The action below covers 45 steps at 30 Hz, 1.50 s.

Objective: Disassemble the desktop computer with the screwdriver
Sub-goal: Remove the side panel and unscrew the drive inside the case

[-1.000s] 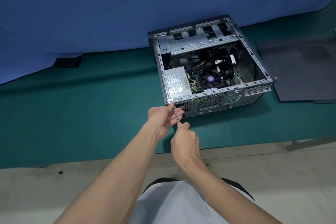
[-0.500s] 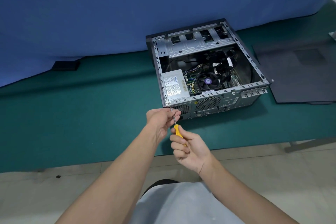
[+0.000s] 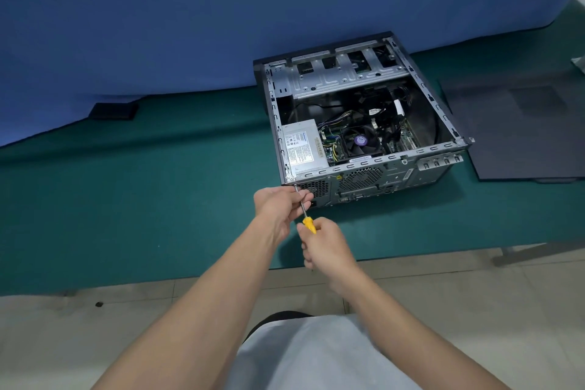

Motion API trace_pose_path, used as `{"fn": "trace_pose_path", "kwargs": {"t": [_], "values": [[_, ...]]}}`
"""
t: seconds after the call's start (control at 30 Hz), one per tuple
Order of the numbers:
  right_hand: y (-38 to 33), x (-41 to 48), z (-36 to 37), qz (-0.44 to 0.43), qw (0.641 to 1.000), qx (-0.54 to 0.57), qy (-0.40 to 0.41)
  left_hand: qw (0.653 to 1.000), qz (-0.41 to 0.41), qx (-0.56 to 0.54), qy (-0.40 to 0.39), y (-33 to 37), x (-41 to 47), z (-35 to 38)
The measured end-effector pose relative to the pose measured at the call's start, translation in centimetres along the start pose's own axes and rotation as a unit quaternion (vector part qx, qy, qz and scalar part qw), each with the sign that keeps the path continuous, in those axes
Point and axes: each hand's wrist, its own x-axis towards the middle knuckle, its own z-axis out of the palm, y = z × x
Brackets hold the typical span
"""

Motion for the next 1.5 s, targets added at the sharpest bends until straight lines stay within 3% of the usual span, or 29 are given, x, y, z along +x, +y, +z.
{"fn": "trace_pose_path", "kwargs": {"t": [0.03, 0.1, 0.17, 0.23, 0.27, 0.33, 0.37, 0.47, 0.53, 0.6, 0.7, 0.77, 0.83, 0.93, 1.03, 1.13, 1.23, 1.3, 1.4, 1.5], "values": [[-0.1, 0.1, -0.6, 0.053, 0.988, 0.138, -0.049, 1.0, 0.003, -0.001, 0.002, -0.1, 0.0, 0.1], [-0.1, 0.0, -1.9, 0.151, 0.911, 0.352, -0.153, 1.0, 0.007, 0.004, 0.004, -0.1, 0.0, 0.1], [0.0, -0.3, -2.4, 0.177, 0.86, 0.431, -0.206, 1.0, 0.01, 0.009, 0.003, -0.1, 0.0, 0.1], [0.1, -0.2, -2.0, 0.15, 0.878, 0.412, -0.194, 1.0, 0.009, 0.003, -0.003, -0.2, 0.0, 0.0], [-0.1, -0.2, -1.5, 0.126, 0.909, 0.36, -0.165, 1.0, 0.01, 0.002, -0.008, -0.2, -0.1, 0.0], [-0.2, -0.4, -0.4, 0.074, 0.98, 0.174, -0.068, 1.0, 0.015, 0.012, -0.008, -0.3, -0.1, -0.1], [-0.2, -0.3, -0.1, 0.048, 0.996, 0.072, -0.008, 0.999, 0.02, 0.026, 0.001, -0.4, -0.1, -0.1], [0.0, -0.2, 0.2, -0.011, 0.991, -0.11, 0.081, 0.997, 0.039, 0.059, 0.045, -0.5, 0.0, 0.1], [-0.1, -0.3, 0.0, -0.017, 0.994, -0.086, 0.065, 0.996, 0.041, 0.055, 0.056, -0.4, -0.1, 0.4], [-0.3, -0.2, -0.6, 0.031, 0.997, 0.074, -0.007, 0.997, 0.037, 0.043, 0.048, -0.3, -0.2, 0.6], [-0.3, -0.3, -2.0, 0.138, 0.929, 0.308, -0.153, 0.999, 0.027, 0.019, 0.02, -0.2, -0.5, 0.7], [-0.2, -0.5, -2.5, 0.148, 0.903, 0.353, -0.196, 1.0, 0.021, 0.006, 0.002, -0.1, -0.5, 0.5], [-0.2, -0.4, -2.0, 0.116, 0.923, 0.326, -0.17, 1.0, 0.018, -0.005, -0.009, -0.2, -0.5, 0.3], [-0.4, -0.7, -0.5, 0.058, 0.986, 0.15, -0.053, 0.999, 0.031, 0.023, 0.02, -0.6, -0.5, 0.1], [-0.2, -0.5, 0.0, 0.01, 0.999, 0.024, 0.035, 0.996, 0.051, 0.054, 0.043, -0.8, -0.3, 0.2], [-0.4, -0.4, -0.7, 0.038, 0.991, 0.127, -0.021, 0.998, 0.04, 0.028, 0.037, -0.6, -0.4, 0.4], [-0.5, -0.6, -2.0, 0.14, 0.925, 0.32, -0.152, 1.0, 0.019, -0.024, 0.0, -0.5, -0.6, 0.5], [-0.4, -0.7, -2.6, 0.151, 0.891, 0.377, -0.202, 0.999, 0.003, -0.047, -0.017, -0.3, -0.6, 0.4], [-0.4, -0.6, -1.8, 0.097, 0.923, 0.339, -0.152, 0.998, -0.001, -0.062, -0.027, -0.4, -0.8, 0.3], [-0.4, -0.8, -0.5, 0.04, 0.991, 0.129, -0.019, 0.999, 0.03, -0.011, 0.005, -0.8, -0.9, 0.4]]}}
